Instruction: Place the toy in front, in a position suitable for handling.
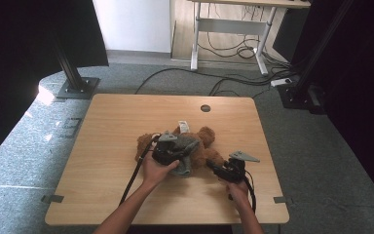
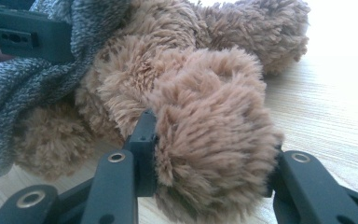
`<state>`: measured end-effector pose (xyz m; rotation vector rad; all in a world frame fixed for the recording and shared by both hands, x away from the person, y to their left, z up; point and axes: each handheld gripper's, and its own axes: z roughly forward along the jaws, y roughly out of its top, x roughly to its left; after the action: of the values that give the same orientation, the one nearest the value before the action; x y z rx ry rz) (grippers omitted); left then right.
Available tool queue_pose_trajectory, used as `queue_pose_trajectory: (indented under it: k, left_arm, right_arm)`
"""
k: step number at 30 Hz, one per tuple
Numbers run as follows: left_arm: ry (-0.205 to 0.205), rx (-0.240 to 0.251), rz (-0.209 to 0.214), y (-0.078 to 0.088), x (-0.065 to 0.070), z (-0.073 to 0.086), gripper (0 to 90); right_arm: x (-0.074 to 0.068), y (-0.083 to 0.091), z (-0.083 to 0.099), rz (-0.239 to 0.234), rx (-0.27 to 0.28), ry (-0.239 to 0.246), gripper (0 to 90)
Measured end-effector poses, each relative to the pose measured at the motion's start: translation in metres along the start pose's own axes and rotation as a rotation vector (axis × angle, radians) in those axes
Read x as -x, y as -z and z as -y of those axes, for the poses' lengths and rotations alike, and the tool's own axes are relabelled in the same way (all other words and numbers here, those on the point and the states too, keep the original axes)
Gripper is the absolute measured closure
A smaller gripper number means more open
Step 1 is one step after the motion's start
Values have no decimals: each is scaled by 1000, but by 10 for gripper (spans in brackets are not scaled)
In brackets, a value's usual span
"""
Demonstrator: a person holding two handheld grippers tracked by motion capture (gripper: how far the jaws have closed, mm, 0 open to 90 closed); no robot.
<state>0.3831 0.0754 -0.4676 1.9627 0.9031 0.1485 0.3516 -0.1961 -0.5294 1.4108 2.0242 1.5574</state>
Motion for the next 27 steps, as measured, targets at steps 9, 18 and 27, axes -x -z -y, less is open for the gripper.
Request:
queue_pose_trajectory:
  k: [9, 18, 27]
  left_arm:
    - [8, 3, -38, 21, -11, 14, 781]
    - [46, 64, -80, 66, -36, 24, 779]
    - [122, 92, -130, 94, -65, 45, 781]
  right_arm:
    - [1, 1, 2, -9, -17, -1, 559]
    - [3, 1, 3, -17, -16, -4, 554]
    - [3, 0, 3, -20, -16, -7, 547]
